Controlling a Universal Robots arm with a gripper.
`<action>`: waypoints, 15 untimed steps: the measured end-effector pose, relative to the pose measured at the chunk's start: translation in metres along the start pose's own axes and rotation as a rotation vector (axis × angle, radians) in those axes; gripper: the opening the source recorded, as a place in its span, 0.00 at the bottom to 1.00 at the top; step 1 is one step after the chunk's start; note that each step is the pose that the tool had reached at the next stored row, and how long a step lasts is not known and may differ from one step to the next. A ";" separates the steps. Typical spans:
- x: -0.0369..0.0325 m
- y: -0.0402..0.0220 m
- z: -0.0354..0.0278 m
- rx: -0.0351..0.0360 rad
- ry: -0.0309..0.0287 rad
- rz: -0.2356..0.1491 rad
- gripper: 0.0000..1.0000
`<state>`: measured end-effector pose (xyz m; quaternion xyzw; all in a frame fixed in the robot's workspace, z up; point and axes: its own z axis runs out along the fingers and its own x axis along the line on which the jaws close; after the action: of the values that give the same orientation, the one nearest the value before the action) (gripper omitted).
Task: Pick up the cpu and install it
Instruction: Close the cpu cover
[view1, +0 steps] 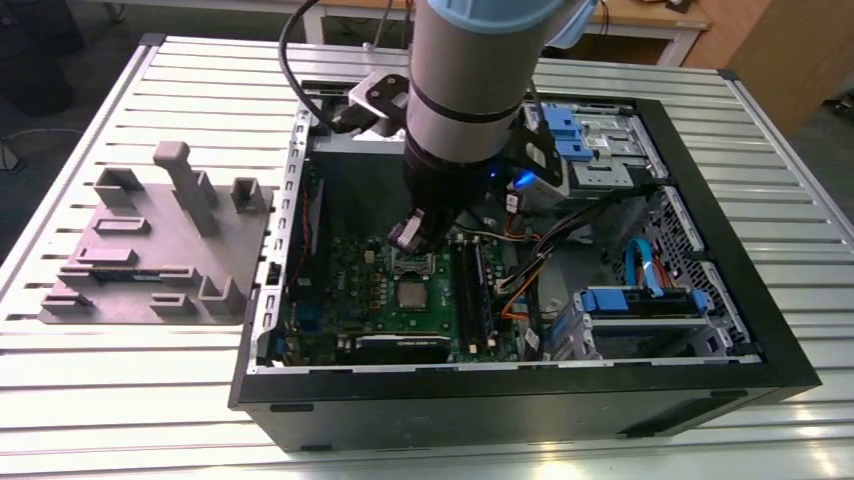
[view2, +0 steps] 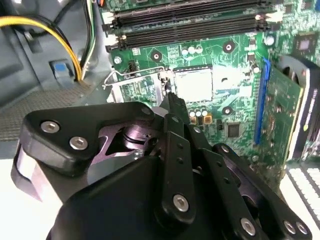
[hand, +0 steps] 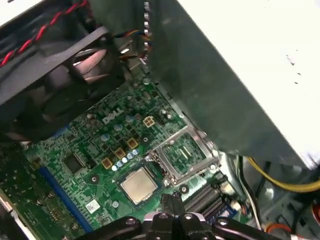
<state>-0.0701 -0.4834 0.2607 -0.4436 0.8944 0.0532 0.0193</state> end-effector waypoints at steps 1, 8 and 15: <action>-0.0004 -0.0006 0.0018 -0.0006 0.0007 -0.009 0.10; -0.0126 -0.0038 0.0084 -0.0026 -0.0001 -0.013 0.10; -0.0241 -0.0052 0.0123 -0.0040 -0.0014 -0.017 0.10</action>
<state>-0.0515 -0.4661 0.2501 -0.4512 0.8905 0.0551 0.0195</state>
